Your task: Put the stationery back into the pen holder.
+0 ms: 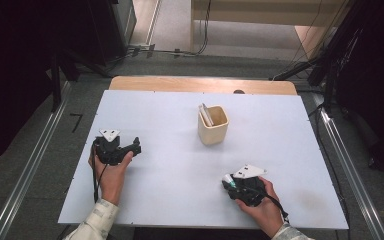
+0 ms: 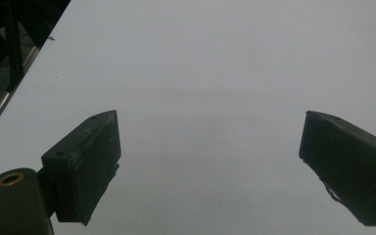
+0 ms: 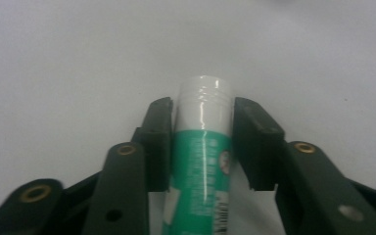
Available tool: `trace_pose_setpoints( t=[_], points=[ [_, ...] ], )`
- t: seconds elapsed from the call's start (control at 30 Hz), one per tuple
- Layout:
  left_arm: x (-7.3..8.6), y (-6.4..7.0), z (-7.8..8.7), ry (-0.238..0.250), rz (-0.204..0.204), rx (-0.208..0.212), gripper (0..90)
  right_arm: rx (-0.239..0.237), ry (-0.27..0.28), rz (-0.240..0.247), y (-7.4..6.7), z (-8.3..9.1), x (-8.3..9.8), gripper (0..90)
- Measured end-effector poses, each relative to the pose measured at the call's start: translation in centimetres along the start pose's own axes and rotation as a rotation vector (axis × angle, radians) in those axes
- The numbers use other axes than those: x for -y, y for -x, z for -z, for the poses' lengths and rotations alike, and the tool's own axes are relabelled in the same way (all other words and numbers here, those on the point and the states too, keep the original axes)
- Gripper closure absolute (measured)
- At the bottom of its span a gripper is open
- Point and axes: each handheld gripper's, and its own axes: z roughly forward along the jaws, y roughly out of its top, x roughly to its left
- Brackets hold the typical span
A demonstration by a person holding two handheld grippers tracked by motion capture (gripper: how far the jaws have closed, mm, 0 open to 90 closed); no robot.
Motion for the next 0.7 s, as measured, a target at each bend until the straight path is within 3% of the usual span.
trace_pose_setpoints(
  t=[0.7],
  points=[
    [-0.03, -0.02, 0.03, 0.002, 0.000, 0.002, 9.4, -0.022, 0.010, -0.013, 0.68, 0.39, -0.31, 63.2]
  ],
)
